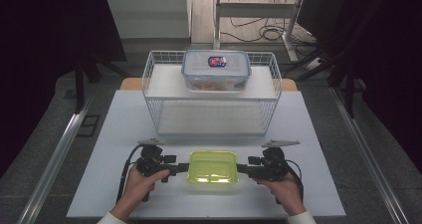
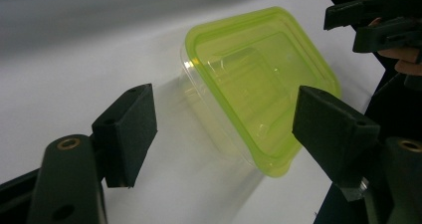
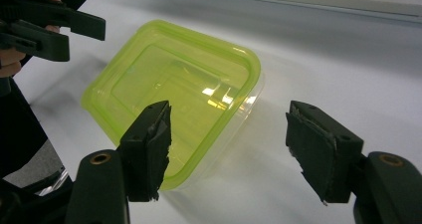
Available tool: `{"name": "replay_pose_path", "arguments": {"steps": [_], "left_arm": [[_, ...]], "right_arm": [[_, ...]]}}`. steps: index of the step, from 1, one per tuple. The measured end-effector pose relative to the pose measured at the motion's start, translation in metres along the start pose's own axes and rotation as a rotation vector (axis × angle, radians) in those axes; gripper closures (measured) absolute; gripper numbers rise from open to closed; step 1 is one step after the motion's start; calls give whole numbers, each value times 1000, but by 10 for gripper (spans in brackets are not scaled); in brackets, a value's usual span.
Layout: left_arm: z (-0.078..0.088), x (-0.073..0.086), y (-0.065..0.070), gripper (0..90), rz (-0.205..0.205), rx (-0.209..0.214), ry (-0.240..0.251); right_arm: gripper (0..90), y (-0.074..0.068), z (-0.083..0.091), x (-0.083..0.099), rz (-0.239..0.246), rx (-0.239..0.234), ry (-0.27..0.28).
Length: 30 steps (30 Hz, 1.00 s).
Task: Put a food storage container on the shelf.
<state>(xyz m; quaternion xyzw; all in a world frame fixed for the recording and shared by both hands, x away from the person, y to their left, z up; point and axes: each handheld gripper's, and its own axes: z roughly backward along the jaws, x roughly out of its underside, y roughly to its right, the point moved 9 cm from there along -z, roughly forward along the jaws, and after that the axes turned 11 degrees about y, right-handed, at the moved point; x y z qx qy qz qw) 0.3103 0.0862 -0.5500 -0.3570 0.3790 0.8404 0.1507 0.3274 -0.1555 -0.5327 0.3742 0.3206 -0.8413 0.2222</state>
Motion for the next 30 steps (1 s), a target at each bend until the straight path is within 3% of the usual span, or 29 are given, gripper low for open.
{"name": "replay_pose_path", "arguments": {"steps": [5, 11, 23, 27, 30], "left_arm": [[-12, 2, -3, 273, 57, -2, -40], [-26, 5, -1, 306, 112, 40, -71], [-31, 10, 0, 419, 154, 85, -98], [-32, 11, 1, 497, 170, 109, -99], [-31, 13, 0, 576, 152, 95, -107]], "right_arm": [[358, 3, -6, 2, -11, 13, -10], [405, 5, -11, 6, -34, -3, -29], [453, 8, -27, 17, -115, -41, -61], [512, 7, -31, 20, -131, -54, -72], [605, 3, -32, 20, -161, -89, -64]]}}
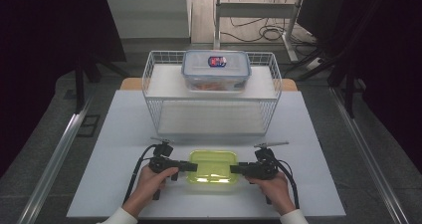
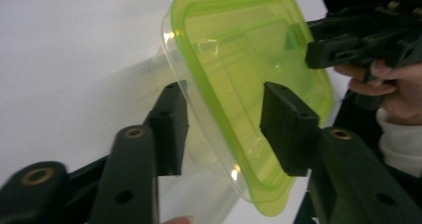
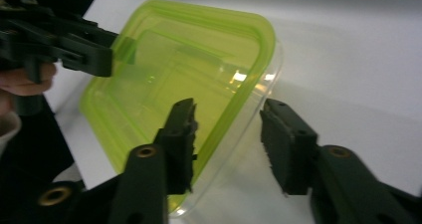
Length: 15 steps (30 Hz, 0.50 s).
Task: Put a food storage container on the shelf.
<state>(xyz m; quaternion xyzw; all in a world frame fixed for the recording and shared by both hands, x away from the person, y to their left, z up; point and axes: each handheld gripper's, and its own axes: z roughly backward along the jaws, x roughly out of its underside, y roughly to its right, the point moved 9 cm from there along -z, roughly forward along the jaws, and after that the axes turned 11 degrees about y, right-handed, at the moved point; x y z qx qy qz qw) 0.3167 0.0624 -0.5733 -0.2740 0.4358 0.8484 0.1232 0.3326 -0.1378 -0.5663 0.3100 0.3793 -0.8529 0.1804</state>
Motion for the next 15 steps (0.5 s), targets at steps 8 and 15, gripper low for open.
{"name": "replay_pose_path", "arguments": {"steps": [8, 15], "left_arm": [[6, 3, 3, 693, -46, -26, 1], [12, 4, 12, 708, -117, -31, 52]], "right_arm": [[688, -2, 4, 2, -43, -26, 23], [717, -6, 9, 3, -30, -33, 24]]}}
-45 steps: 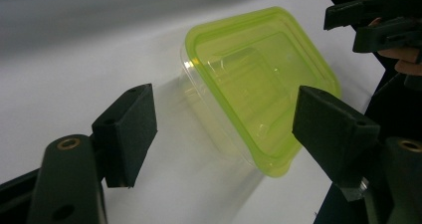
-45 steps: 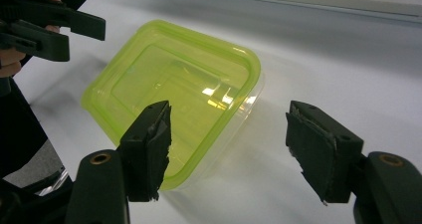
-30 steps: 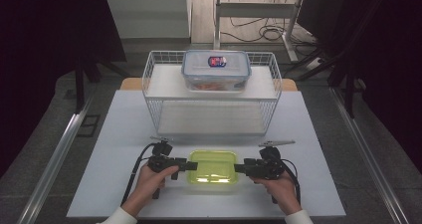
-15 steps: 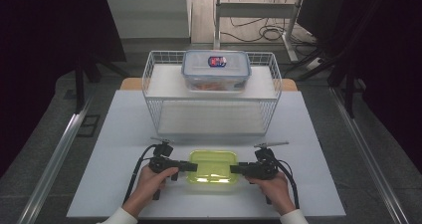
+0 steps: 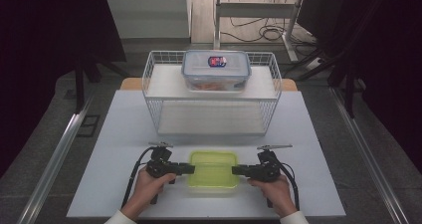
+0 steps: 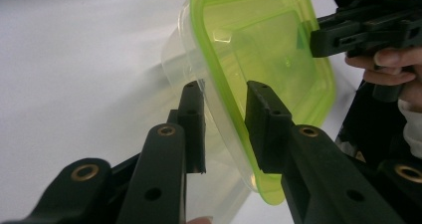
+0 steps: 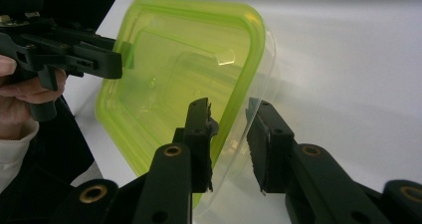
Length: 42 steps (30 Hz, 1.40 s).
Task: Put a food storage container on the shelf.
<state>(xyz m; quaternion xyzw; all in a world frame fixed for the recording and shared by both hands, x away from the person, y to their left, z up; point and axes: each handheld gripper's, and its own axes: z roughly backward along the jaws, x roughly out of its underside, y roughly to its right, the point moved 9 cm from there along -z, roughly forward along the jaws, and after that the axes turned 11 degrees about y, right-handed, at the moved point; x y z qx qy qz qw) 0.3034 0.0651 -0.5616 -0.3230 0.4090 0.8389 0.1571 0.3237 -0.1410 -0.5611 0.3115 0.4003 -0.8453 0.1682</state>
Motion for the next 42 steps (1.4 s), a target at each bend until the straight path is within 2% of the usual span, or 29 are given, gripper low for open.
{"name": "replay_pose_path", "arguments": {"steps": [5, 7, 9, 17, 20, 28, 34, 42], "left_arm": [[4, 0, 2, 744, 11, 26, 35], [5, 2, 0, 758, -10, 18, 30], [6, 2, 1, 768, -14, 15, 37], [11, -1, 7, 786, -50, 28, 66], [14, -3, 10, 786, -76, 28, 70], [19, -6, 15, 786, -95, 41, 85], [24, -11, 21, 787, -113, 43, 116], [28, -15, 26, 786, -135, 50, 123]], "right_arm": [[748, -3, 5, 0, -7, -22, 16], [760, -5, 7, 0, -11, -36, 23], [778, -7, 8, -1, -5, -45, 30], [801, -10, 12, -3, 40, -57, 55], [801, -14, 15, -6, 53, -65, 66], [800, -20, 20, -9, 98, -75, 87], [801, -25, 24, -15, 128, -81, 114], [801, -31, 29, -21, 174, -74, 137]]}}
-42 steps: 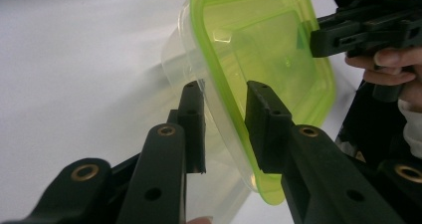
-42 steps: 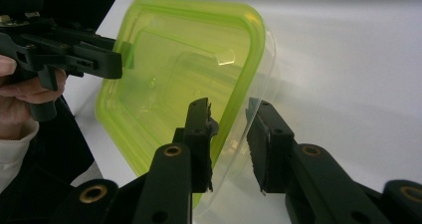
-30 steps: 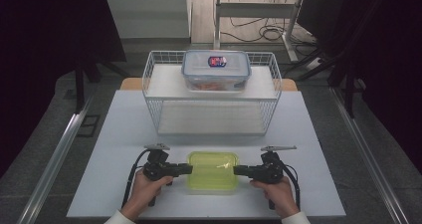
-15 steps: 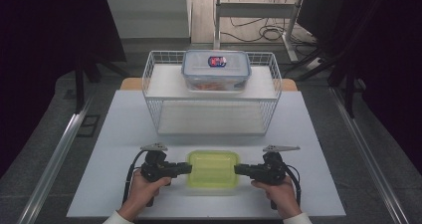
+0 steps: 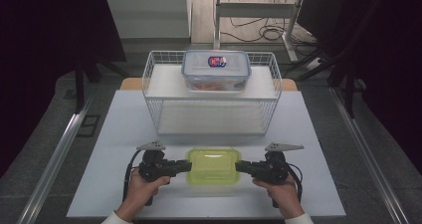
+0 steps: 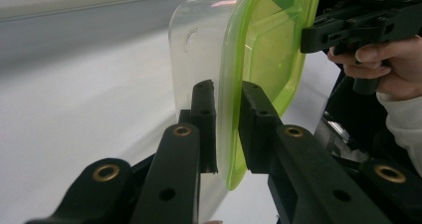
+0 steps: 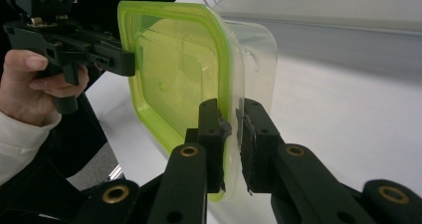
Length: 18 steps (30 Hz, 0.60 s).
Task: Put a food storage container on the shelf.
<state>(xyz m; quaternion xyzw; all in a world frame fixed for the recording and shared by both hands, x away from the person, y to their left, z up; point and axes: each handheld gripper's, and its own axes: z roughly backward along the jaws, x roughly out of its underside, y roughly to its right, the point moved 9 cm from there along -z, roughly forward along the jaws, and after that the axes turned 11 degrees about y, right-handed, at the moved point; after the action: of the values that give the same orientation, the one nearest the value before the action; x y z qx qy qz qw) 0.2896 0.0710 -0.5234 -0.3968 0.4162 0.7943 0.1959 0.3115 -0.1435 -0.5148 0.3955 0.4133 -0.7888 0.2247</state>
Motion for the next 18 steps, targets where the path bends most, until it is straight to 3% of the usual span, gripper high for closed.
{"name": "replay_pose_path", "arguments": {"steps": [8, 11, 18], "left_arm": [[1, -6, 3, 787, -14, -4, 10], [1, -9, 4, 788, -2, 19, 8], [5, -31, 10, 787, -34, 28, 29]], "right_arm": [[801, -3, 2, -7, 26, 4, 7], [800, -6, 6, -12, 38, 4, 16], [800, -9, 10, -29, 66, 2, 49]]}}
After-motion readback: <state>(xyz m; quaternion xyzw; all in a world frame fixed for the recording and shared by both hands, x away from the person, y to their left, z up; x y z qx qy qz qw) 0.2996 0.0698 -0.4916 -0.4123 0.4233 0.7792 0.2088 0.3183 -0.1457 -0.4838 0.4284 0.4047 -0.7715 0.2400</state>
